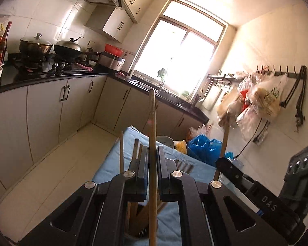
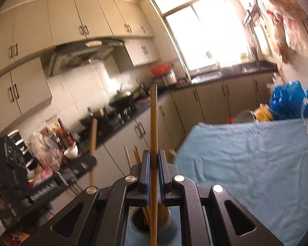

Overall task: Organize utensils
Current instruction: 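Lift both held chopsticks and carry them over the black holder, then lower both chopsticks into the black holder and open both grippers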

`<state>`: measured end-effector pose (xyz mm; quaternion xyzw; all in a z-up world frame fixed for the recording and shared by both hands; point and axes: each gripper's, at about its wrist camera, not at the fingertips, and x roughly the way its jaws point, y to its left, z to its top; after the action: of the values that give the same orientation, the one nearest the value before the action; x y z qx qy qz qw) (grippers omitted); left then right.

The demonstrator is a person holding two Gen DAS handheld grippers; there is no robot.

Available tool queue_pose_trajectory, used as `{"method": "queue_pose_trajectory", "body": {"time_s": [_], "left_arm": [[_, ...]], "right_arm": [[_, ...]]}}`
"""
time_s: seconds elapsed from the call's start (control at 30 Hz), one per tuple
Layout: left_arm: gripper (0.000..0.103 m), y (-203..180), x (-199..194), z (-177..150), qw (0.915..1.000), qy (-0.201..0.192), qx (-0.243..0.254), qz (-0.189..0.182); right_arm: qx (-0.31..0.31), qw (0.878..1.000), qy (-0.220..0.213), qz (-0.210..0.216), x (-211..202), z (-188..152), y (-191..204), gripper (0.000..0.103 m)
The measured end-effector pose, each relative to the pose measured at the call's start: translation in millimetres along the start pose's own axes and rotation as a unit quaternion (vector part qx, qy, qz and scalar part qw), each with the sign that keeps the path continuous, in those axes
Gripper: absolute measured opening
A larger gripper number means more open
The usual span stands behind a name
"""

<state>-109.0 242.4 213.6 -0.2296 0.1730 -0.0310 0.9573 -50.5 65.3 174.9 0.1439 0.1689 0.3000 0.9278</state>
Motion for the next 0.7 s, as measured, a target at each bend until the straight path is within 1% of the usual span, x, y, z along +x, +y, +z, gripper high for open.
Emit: {"method": "queue_pose_trajectory", "body": {"time_s": [0.1, 0.17, 0.27, 0.5, 0.7], "left_arm": [[0.007, 9.0, 15.1, 7.1, 0.9998, -0.004, -0.011, -0.015], [0.007, 12.5, 24.3, 8.6, 0.9995, -0.013, -0.014, -0.024], [0.007, 17.5, 37.9, 8.5, 0.9994, -0.022, -0.014, -0.023], [0.007, 26.9, 65.6, -1.7, 0.9998, -0.019, -0.001, -0.01], [0.007, 34.1, 75.7, -12.0, 0.9999, -0.016, 0.004, 0.003]], "right_arm": [[-0.007, 1.0, -0.02, -0.002, 13.8, 2.1, 9.5, 0.008], [-0.02, 0.999, -0.035, -0.011, 23.6, 1.6, 14.6, 0.008], [-0.036, 0.998, -0.047, -0.026, 34.6, -2.9, 18.6, 0.008], [-0.049, 0.997, -0.041, -0.044, 52.8, -18.0, 11.2, 0.008], [-0.049, 0.997, -0.032, -0.051, 56.8, -27.0, 3.6, 0.008]]}}
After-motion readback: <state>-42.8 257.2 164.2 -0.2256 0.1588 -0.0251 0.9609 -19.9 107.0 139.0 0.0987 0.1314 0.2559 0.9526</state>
